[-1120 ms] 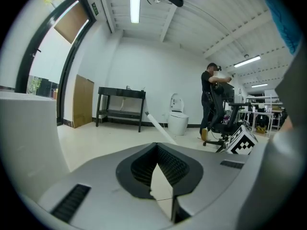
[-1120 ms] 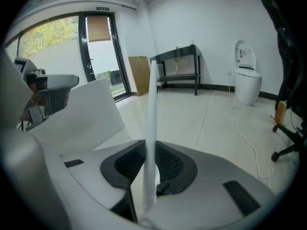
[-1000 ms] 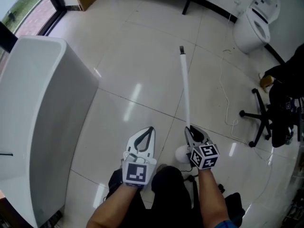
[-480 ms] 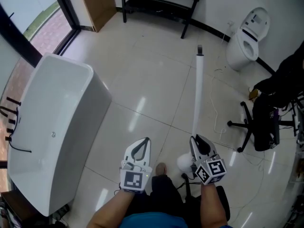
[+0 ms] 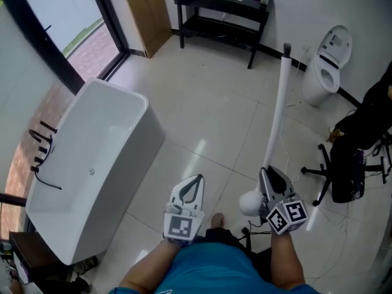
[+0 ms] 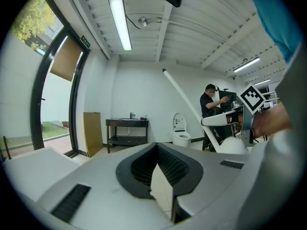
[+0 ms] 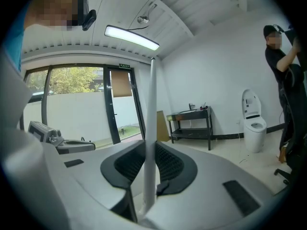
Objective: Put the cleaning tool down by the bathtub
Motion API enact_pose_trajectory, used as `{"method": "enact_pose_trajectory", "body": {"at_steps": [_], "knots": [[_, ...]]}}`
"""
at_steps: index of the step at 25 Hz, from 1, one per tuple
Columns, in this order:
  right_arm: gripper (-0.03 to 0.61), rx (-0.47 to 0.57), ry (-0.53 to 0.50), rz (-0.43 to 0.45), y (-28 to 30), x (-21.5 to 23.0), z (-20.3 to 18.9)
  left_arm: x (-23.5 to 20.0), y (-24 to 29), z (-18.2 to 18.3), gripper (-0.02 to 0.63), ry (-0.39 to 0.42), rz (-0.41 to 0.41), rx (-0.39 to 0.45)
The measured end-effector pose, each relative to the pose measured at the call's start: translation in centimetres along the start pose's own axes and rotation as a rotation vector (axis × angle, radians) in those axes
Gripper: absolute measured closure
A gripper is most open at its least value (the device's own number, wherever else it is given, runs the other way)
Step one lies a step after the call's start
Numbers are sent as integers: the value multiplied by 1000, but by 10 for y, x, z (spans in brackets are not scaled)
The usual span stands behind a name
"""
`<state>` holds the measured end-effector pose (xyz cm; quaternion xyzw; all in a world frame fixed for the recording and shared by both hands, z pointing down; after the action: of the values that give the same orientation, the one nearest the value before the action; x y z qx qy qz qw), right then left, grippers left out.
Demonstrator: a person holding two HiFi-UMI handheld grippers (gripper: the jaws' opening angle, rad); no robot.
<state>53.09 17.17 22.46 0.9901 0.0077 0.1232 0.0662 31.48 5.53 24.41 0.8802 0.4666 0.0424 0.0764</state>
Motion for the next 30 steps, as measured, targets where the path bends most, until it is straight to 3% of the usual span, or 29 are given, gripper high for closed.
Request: {"method": "enact_pose_trajectory", "body": {"at_steps": [5,15,22,30], "knots": [[489,23,51,23,-10,-2,-1,10,-10,5,617,3,39,13],[489,98,263,60,-24,-6,-12,24,-38,4,617,8,131,11],[489,99,395,146,0,-60,-26,-7,-83,-4,617,-22,214,29],[489,66,554,197,42,-159,-62,-86,-166,-13,617,-18,294,46]]}}
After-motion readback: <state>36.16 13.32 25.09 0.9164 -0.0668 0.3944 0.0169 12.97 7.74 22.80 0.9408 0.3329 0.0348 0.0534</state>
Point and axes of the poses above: the fingertips, and each gripper's own axes: y forward along the fingers, x to its right, z out of its top, the point moved 6 cm from there along -y, backward along the fingers, and after that the axes turned 6 degrees about z, right-handed, at the moved point
